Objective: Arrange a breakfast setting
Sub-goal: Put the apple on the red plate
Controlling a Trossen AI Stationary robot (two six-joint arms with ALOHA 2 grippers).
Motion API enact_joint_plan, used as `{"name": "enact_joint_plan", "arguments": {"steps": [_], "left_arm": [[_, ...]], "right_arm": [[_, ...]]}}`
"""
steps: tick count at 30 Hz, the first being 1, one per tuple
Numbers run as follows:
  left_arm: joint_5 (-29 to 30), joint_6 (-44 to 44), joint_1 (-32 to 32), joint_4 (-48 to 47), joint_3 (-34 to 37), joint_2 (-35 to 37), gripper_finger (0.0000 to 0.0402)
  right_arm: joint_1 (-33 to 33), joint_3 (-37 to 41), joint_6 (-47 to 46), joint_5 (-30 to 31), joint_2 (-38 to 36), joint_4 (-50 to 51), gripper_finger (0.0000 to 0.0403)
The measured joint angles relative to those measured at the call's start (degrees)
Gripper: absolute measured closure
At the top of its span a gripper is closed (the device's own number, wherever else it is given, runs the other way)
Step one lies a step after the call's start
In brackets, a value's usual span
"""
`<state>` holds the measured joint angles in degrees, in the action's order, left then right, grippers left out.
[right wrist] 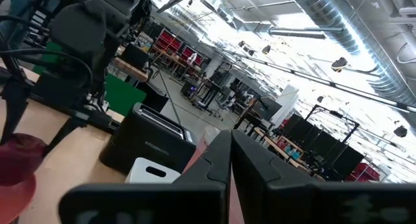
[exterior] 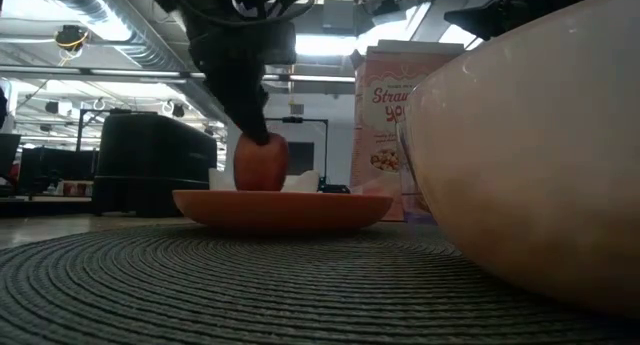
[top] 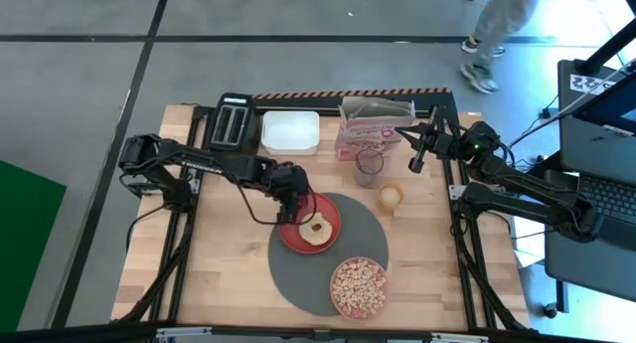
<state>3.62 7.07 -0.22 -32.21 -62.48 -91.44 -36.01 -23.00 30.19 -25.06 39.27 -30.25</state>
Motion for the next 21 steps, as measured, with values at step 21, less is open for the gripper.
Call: {"name": "enact_joint_plan", "arguments": {"steps": [21], "left_arm": [[-1.8,1.8,-0.7,4.9,4.0,0.0,0.0171]], "right_arm": [[0.0,0.0,0.0,0.0,0.0,0.3,0.0388]]}}
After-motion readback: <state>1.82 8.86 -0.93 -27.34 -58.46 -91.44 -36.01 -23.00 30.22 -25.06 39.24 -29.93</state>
